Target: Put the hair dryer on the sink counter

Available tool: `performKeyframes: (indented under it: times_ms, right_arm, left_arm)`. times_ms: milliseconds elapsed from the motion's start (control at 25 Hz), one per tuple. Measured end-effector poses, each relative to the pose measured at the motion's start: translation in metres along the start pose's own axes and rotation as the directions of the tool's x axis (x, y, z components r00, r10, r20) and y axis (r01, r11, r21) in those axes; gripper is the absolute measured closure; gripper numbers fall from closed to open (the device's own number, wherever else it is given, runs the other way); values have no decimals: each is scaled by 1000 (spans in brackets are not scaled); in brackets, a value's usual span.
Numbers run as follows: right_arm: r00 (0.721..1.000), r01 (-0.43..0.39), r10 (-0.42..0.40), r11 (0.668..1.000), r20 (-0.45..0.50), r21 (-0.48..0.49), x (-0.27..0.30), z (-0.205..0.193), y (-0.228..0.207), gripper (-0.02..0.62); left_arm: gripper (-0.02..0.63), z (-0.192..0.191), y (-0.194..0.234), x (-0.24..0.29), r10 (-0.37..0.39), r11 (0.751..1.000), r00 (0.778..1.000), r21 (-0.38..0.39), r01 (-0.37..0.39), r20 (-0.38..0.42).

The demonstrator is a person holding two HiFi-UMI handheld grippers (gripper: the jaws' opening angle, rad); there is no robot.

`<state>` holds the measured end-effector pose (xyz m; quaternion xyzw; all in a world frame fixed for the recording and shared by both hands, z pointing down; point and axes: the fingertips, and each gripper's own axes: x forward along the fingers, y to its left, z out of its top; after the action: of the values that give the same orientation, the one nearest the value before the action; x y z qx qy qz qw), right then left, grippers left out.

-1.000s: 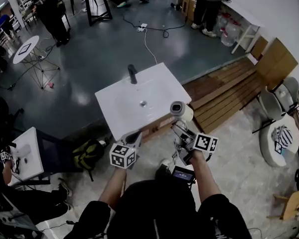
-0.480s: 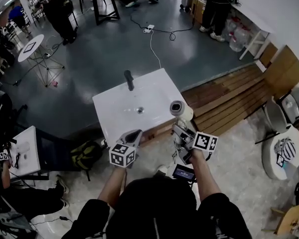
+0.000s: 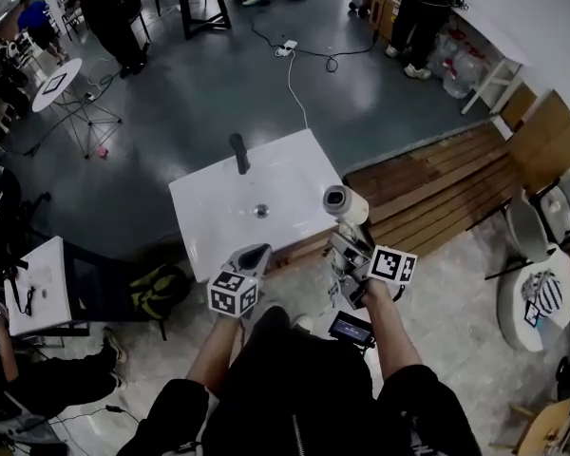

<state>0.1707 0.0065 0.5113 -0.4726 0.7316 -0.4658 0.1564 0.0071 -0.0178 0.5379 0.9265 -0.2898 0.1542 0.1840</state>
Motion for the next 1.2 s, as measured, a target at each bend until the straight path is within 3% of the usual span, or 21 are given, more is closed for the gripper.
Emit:
performKeyframes:
  times_ms: [1200]
  right_arm:
    - [994, 37, -44, 997, -100, -71, 101, 93, -68, 393]
  left_arm:
    - [595, 43, 82, 121, 18, 997, 1000, -78, -18, -5]
